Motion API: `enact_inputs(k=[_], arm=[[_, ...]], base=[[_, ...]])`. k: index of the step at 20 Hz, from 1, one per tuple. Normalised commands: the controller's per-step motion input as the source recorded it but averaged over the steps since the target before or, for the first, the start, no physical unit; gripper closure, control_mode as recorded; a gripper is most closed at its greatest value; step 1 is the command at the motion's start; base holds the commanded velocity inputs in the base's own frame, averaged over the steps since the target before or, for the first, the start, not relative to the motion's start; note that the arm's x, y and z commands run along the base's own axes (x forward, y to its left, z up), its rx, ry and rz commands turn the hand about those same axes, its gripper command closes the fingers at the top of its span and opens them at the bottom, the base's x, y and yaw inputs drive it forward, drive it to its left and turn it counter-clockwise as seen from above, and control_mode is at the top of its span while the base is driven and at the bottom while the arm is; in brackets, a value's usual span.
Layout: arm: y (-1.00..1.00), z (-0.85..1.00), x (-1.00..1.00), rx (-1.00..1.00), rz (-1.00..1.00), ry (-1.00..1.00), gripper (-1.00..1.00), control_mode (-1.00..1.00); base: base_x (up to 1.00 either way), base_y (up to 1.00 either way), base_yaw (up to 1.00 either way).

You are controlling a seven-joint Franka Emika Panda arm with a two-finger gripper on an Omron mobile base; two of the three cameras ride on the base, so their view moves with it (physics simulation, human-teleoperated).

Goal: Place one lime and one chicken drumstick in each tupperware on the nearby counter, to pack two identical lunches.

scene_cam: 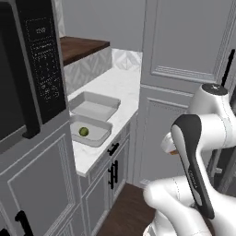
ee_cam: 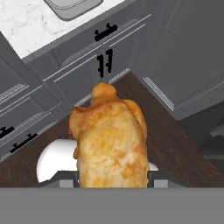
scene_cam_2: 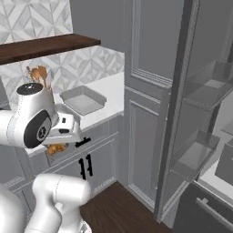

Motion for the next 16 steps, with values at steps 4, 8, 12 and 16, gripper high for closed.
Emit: enact_inputs(k=[4,8,12,16], arm=[[0.0,0.0,0.0,0.0,0.0,0.0,1.0,1.0],[0.0,0.0,0.0,0.0,0.0,0.0,1.0,1.0],[0.0,0.0,0.0,0.0,0.0,0.0,1.0,1.0],[0.0,0.0,0.0,0.0,0.0,0.0,1.0,1.0]], base=[[0.91,-0.01,0.06],[0.79,-0.06,0.02],[0.67,0.04,0.0],[0.24,0.0,0.02]])
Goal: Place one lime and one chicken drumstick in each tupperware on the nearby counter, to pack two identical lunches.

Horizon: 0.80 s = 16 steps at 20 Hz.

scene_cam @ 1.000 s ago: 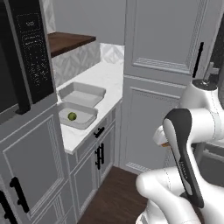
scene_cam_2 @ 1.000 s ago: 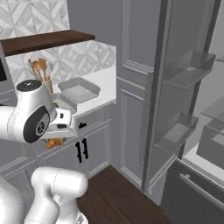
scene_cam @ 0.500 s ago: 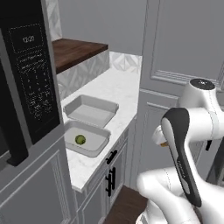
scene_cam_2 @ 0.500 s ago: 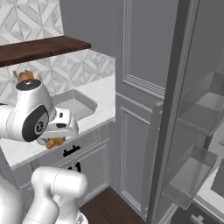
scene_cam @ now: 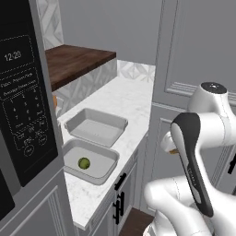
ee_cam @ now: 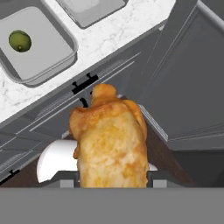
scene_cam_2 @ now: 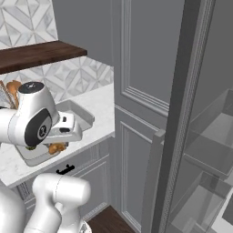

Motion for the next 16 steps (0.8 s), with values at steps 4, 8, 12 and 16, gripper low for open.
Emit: enact_inputs(k=[4,8,12,16], arm=[[0.0,0.0,0.0,0.0,0.0,0.0,1.0,1.0],[0.02,0.0,0.07,0.0,0.01,0.0,1.0,-1.0],[0.25,0.0,0.41,0.0,0.09,0.0,1.0,-1.0],[0.49,-0.08,0.81,0.0,0.14,0.0,1.0,-1.0]], base=[[0.04,0.01,0.0],[0.0,0.0,0.0],[0.0,0.0,0.0],[0.0,0.0,0.0]])
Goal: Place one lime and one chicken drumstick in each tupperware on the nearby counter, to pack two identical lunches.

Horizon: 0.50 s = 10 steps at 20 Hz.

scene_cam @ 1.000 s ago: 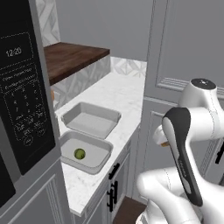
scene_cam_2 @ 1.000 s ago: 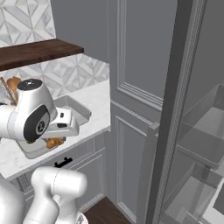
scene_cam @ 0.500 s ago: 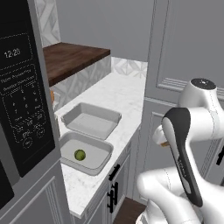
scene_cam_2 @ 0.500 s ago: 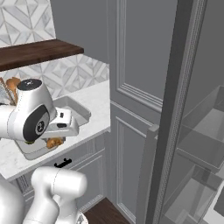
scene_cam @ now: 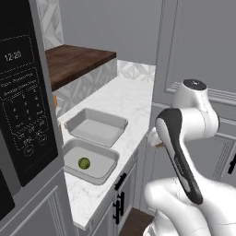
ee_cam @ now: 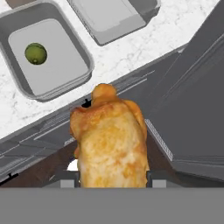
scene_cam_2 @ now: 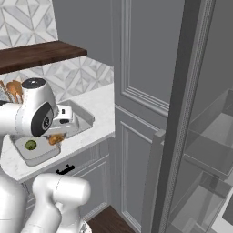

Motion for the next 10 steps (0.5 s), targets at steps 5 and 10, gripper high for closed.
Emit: enact_inputs(k=[5,10], arm=[[0.45,-0.18,0.97,0.0,0.12,0.0,1.0,-1.0],[0.42,-0.1,1.0,0.0,0.06,0.0,1.0,-1.0]], base=[[0.0,0.0,0.0],[0.0,0.0,0.0]])
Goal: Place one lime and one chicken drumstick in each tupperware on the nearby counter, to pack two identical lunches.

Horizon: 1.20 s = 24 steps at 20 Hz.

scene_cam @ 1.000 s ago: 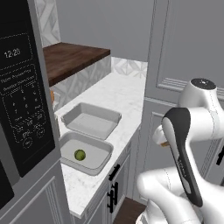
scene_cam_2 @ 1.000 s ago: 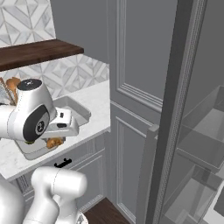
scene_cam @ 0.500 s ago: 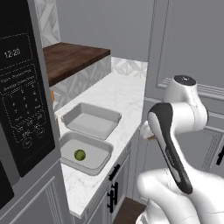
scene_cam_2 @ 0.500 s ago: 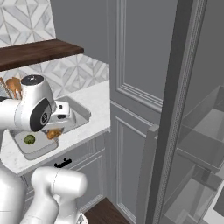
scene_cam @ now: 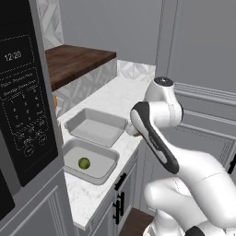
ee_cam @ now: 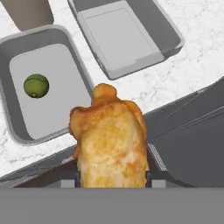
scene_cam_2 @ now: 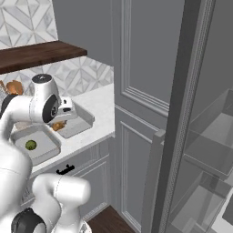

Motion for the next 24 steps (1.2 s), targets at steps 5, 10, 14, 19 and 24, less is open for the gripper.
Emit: enact_inputs(k=[5,10,14,19,24], arm=[[0.55,-0.11,1.0,0.0,0.04,0.0,1.0,-1.0],[0.43,-0.14,0.92,0.0,0.03,0.0,1.0,-1.0],[0.14,-0.29,0.72,-0.01,0.0,0.06,1.0,-1.0],[0.0,-0.3,0.29,-0.05,0.01,0.11,1.0,-1.0],[0.12,-0.42,0.21,-0.01,0.05,0.03,1.0,-1.0]], base=[[0.0,0.0,0.0],[0.0,0.0,0.0],[0.0,0.0,0.0],[0.0,0.0,0.0],[0.0,0.0,0.0]])
